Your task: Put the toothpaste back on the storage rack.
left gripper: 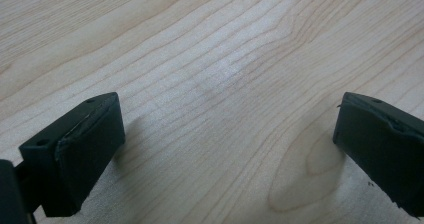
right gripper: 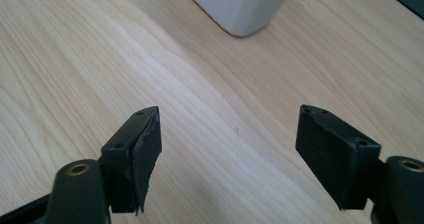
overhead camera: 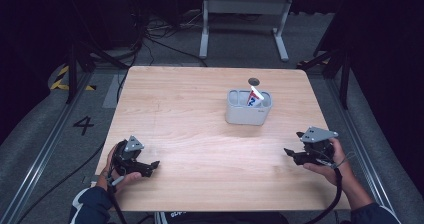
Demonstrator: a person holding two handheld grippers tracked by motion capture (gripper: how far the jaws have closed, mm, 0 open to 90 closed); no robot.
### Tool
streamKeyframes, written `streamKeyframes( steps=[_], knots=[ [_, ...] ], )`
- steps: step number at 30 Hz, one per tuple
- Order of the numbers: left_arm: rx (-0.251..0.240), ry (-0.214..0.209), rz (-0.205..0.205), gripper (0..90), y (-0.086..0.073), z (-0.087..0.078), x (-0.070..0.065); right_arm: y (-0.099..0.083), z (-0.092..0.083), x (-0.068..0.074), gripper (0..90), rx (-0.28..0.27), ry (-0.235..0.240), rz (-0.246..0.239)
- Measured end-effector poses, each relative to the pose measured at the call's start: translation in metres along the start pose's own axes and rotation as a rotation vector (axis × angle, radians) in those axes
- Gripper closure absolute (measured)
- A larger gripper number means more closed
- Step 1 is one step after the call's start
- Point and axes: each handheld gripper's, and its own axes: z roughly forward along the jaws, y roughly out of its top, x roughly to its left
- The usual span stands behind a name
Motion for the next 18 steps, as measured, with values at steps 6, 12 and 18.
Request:
streamKeyframes(
  steps=[6,12,18],
  knots=[
    [0.000,0.000,-0.001,0.5,0.000,0.000,0.000,-0.022,-0.003,-0.004,26.3,0.011,-0.008,0.048],
    [-0.007,0.006,0.015,0.5,0.001,0.001,0.001,-0.050,-0.005,-0.008,23.5,0.018,0.016,0.119],
    [-0.004,0.004,0.010,0.5,0.001,0.001,0.001,-0.078,-0.010,-0.009,22.6,0.003,0.052,0.181]
  ],
)
